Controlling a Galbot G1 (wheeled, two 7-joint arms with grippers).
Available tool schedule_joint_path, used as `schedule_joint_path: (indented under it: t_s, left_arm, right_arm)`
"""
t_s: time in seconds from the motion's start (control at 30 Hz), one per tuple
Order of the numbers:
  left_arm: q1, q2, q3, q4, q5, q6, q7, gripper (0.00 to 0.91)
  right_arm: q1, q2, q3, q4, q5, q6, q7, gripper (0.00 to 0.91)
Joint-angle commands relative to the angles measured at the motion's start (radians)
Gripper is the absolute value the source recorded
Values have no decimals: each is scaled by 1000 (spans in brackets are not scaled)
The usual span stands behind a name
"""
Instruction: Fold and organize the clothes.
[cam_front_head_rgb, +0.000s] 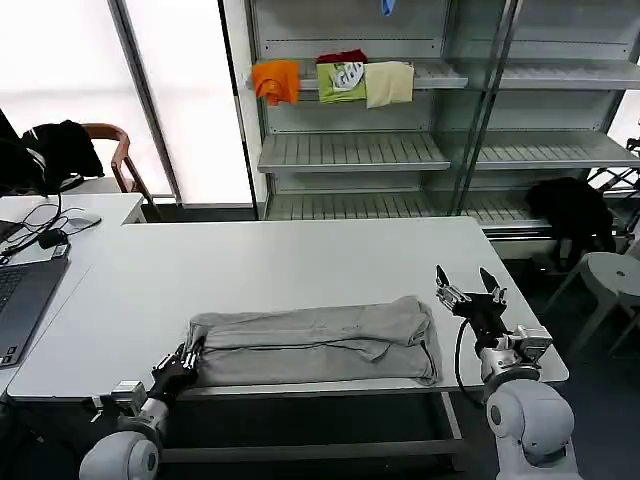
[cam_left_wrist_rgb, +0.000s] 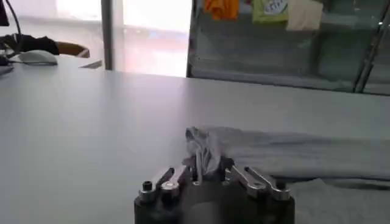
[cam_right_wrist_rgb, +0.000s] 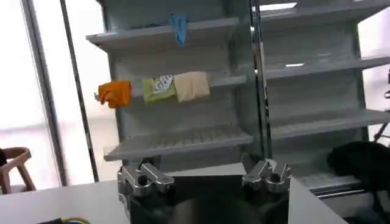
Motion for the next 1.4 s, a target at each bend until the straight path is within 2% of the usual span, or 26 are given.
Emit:
schedule_joint_path:
  t_s: [0.03,0.2,0.33,0.43,0.57,0.77,1.0,1.17,1.4]
  left_arm:
    - [-1,-8,8,0,25,-5,2,0]
    - [-17,-17,0,1,44,-48,3,0]
    - [-39,6,-62,-30,97,-77,56,0]
    - [-65,54,-149,-54,192,-76,134,0]
    - [-128,164,-264,-45,298,-64,221,0]
    - [-181,296,-335,-18,304,-21,281,0]
    - [-239,383,-365,19,314,8,289,10]
    - [-224,359,-360,-28,275,24,271,10]
    - [-170,213,-269,-222,133,82,221,10]
  right_arm:
    - [6,-2,4,-2,14,0,5,907]
    - [9,-8,9,-8,15,-2,12,907]
    - [10,-20,15,-13,17,-3,16,907]
    - [10,-28,17,-21,16,-2,17,907]
    - [14,-31,17,-38,15,0,16,907]
    - [23,-26,9,-55,12,0,17,907]
    - [23,-20,4,-66,4,0,16,907]
    - [8,-14,5,-67,-2,3,14,907]
    - [-8,-17,10,-52,-5,1,16,907]
